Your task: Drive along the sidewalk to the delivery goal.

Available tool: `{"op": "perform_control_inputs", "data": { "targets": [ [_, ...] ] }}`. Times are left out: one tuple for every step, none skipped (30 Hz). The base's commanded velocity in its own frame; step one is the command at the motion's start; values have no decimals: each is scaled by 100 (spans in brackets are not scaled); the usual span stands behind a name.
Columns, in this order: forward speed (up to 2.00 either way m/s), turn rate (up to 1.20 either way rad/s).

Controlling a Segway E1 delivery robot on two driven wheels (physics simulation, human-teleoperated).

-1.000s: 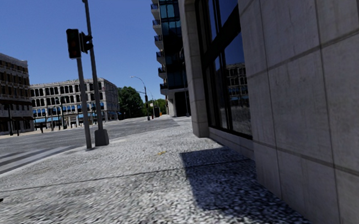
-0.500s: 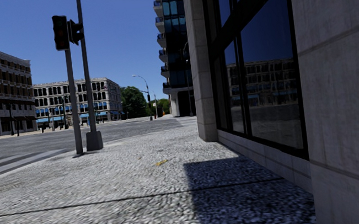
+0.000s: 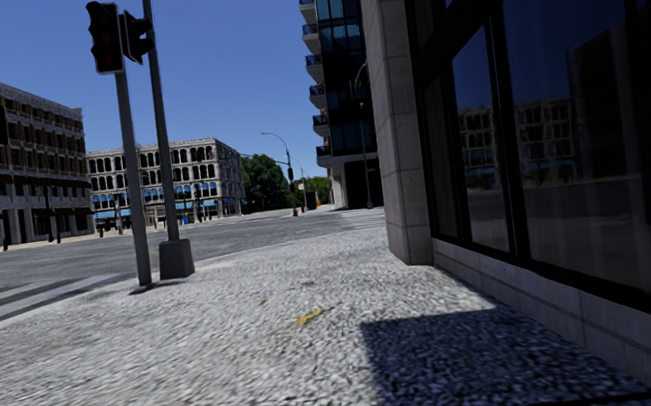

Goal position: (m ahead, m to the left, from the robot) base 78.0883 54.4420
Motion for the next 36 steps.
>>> {"op": "perform_control_inputs", "data": {
  "targets": [
    [148, 35],
    [148, 35],
    [148, 35],
    [148, 35],
    [148, 35],
    [148, 36],
    [148, 36],
    [148, 37],
    [148, 37],
    [147, 38],
    [147, 38],
    [147, 39],
    [147, 40],
    [147, 40],
    [147, 40],
    [147, 40],
    [147, 42],
    [147, 43],
    [147, 43],
    [147, 44],
    [147, 44],
    [147, 44],
    [147, 44],
    [147, 44],
    [147, 44],
    [147, 44],
    [147, 44],
    [147, 44],
    [147, 44],
    [147, 45],
    [147, 46],
    [147, 46],
    [147, 46],
    [147, 47],
    [147, 47],
    [147, 48]
  ]
}}
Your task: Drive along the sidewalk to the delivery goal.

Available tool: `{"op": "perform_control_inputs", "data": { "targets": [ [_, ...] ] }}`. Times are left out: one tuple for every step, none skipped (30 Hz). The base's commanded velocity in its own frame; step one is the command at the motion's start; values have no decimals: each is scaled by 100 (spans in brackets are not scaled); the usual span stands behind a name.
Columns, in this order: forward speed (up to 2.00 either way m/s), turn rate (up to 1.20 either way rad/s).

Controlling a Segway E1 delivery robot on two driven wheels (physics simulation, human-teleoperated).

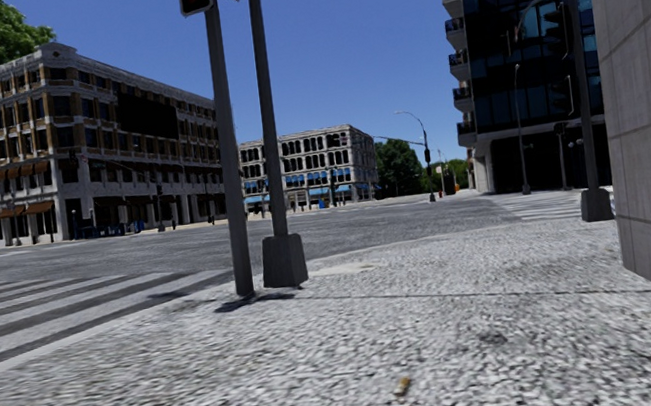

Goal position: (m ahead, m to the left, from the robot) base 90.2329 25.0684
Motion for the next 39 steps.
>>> {"op": "perform_control_inputs", "data": {
  "targets": [
    [147, 48],
    [147, 51],
    [147, 51],
    [147, 53],
    [147, 54],
    [147, 55],
    [147, 55],
    [147, 55],
    [146, 55],
    [143, 55],
    [140, 55],
    [138, 55],
    [136, 55],
    [136, 55],
    [136, 55],
    [136, 55],
    [136, 55],
    [136, 55],
    [136, 55],
    [136, 55],
    [136, 55],
    [136, 55],
    [136, 55],
    [136, 55],
    [136, 55],
    [136, 55],
    [136, 55],
    [136, 55],
    [136, 55],
    [136, 55],
    [136, 55],
    [136, 55],
    [136, 55],
    [136, 55],
    [136, 56],
    [136, 56],
    [136, 56],
    [136, 56],
    [136, 56]
  ]
}}
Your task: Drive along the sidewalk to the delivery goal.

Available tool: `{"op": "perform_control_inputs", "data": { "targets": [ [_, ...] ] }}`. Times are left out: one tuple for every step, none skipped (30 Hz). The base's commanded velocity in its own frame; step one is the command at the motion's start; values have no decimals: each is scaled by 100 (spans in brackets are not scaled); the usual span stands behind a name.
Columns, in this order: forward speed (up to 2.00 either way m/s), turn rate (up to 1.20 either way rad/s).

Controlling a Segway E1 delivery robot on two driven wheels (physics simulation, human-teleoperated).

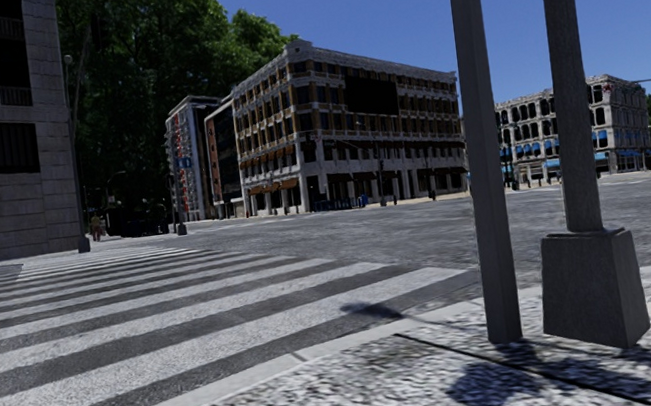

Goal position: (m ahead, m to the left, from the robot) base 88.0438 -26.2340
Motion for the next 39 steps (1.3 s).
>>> {"op": "perform_control_inputs", "data": {
  "targets": [
    [136, 56],
    [136, 56],
    [136, 56],
    [136, 56],
    [136, 56],
    [136, 56],
    [136, 56],
    [136, 56],
    [136, 56],
    [136, 56],
    [136, 56],
    [136, 56],
    [136, 56],
    [136, 56],
    [136, 56],
    [136, 56],
    [136, 56],
    [136, 56],
    [136, 56],
    [136, 56],
    [136, 56],
    [136, 56],
    [136, 56],
    [136, 56],
    [136, 56],
    [136, 56],
    [136, 56],
    [136, 56],
    [136, 56],
    [136, 56],
    [136, 56],
    [135, 56],
    [135, 53],
    [135, 47],
    [135, 0],
    [135, 0],
    [135, 0],
    [135, 0],
    [135, 0]
  ]
}}
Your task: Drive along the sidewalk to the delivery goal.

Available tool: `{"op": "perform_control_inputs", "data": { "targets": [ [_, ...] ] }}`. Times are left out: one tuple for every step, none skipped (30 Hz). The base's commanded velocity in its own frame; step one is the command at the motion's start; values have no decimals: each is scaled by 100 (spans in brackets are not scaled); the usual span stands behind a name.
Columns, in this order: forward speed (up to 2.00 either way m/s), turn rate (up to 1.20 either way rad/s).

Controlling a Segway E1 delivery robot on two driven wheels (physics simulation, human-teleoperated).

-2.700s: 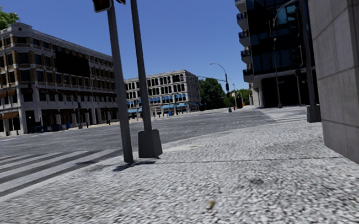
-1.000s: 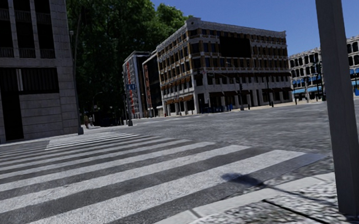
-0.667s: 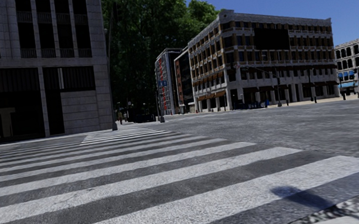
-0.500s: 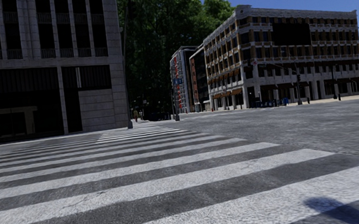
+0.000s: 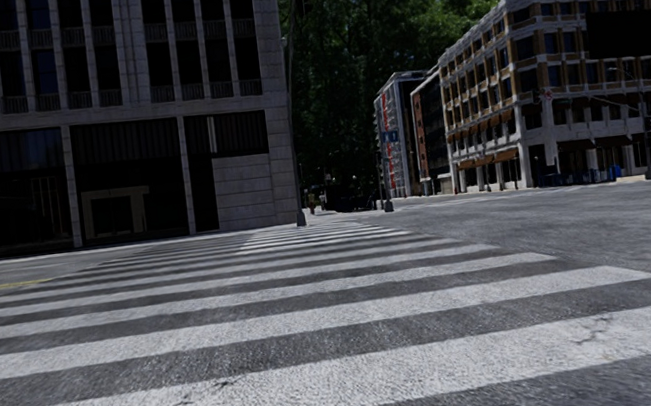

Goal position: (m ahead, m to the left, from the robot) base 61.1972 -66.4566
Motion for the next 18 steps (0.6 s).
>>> {"op": "perform_control_inputs", "data": {
  "targets": [
    [135, 0],
    [135, 0],
    [135, 0],
    [135, 0],
    [135, 0],
    [135, 0],
    [135, 0],
    [135, 0],
    [135, 0],
    [135, 0],
    [135, 0],
    [135, 0],
    [135, 0],
    [135, 0],
    [135, 0],
    [135, 0],
    [135, 0],
    [135, 0]
  ]
}}
